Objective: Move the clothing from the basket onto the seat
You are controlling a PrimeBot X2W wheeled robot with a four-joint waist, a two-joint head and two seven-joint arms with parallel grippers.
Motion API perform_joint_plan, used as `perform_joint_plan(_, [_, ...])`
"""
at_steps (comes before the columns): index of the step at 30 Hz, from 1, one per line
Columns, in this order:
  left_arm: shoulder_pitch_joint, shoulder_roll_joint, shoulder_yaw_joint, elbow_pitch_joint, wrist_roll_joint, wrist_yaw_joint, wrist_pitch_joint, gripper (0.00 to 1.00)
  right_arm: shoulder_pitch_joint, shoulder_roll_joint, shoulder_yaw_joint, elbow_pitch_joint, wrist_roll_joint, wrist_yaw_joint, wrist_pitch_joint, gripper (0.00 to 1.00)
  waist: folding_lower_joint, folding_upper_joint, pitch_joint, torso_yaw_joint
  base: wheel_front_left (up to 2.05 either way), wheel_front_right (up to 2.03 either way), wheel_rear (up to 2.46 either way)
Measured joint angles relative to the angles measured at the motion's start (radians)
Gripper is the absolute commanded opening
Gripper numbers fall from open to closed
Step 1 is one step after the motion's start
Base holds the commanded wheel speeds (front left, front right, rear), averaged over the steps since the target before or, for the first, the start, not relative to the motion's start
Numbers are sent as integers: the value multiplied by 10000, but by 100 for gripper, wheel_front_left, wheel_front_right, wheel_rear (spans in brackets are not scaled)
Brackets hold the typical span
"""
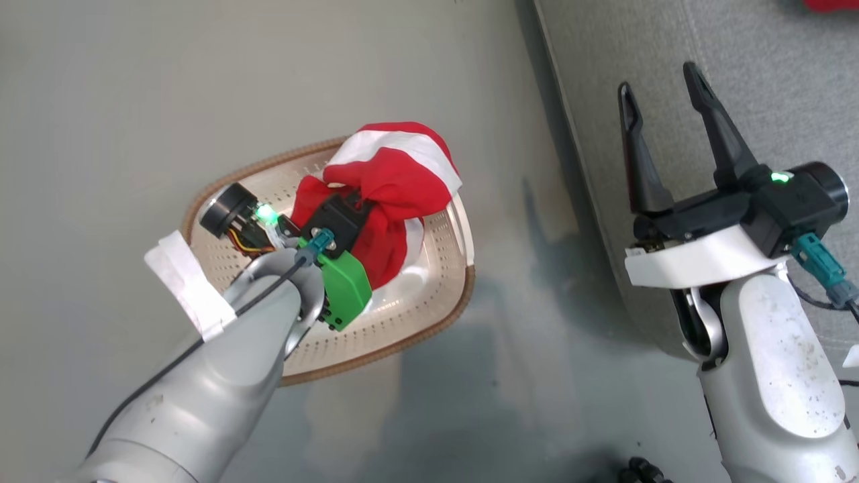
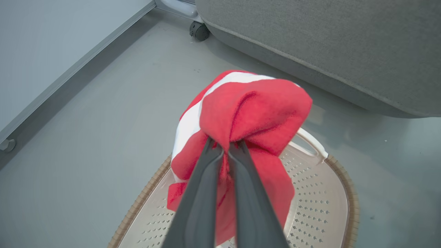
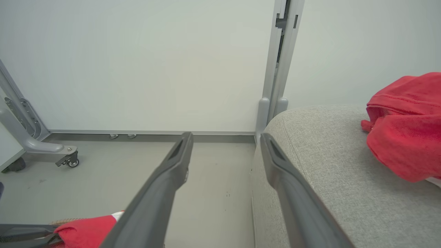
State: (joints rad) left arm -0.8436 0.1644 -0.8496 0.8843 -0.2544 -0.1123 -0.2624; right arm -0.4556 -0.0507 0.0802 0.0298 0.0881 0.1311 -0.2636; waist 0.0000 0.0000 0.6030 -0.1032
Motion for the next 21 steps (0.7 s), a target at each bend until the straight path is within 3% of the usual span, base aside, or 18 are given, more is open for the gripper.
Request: perform_joint_plan(21, [1569, -46, 2468, -4232, 98, 374, 0, 0, 2070, -19, -153, 504, 257, 0, 0, 100, -1, 0, -3572, 900, 0, 0, 0])
